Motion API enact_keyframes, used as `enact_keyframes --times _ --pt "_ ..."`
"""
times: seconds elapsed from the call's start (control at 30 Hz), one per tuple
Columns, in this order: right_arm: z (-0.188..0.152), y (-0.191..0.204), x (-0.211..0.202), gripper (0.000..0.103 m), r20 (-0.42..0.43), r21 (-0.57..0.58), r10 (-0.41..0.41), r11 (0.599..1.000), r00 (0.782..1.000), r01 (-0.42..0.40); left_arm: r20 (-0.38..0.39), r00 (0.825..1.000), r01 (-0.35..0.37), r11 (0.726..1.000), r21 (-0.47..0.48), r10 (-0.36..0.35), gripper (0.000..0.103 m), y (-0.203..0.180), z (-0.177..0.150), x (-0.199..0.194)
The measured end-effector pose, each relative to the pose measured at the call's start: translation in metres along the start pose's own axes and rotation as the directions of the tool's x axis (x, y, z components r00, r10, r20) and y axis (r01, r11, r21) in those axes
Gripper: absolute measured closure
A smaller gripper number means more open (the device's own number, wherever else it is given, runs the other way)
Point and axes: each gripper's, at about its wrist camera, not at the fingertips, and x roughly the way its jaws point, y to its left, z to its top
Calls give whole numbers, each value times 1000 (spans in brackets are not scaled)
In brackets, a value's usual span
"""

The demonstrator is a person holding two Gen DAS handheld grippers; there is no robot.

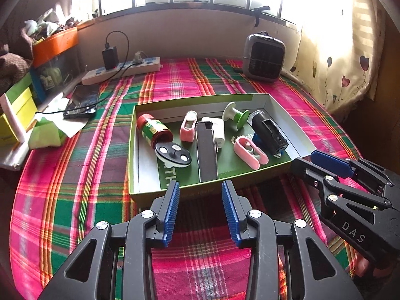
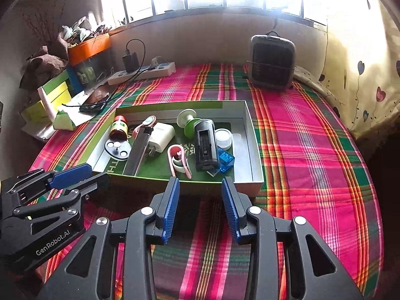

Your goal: Organize rigid objects

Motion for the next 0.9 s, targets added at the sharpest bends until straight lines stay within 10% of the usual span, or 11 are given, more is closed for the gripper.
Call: enact_keyframes --times 0.9 --pt "-61 12 -5 66 -96 -43 -45 998 994 41 -37 998 -50 998 -27 49 65 -8 -59 -5"
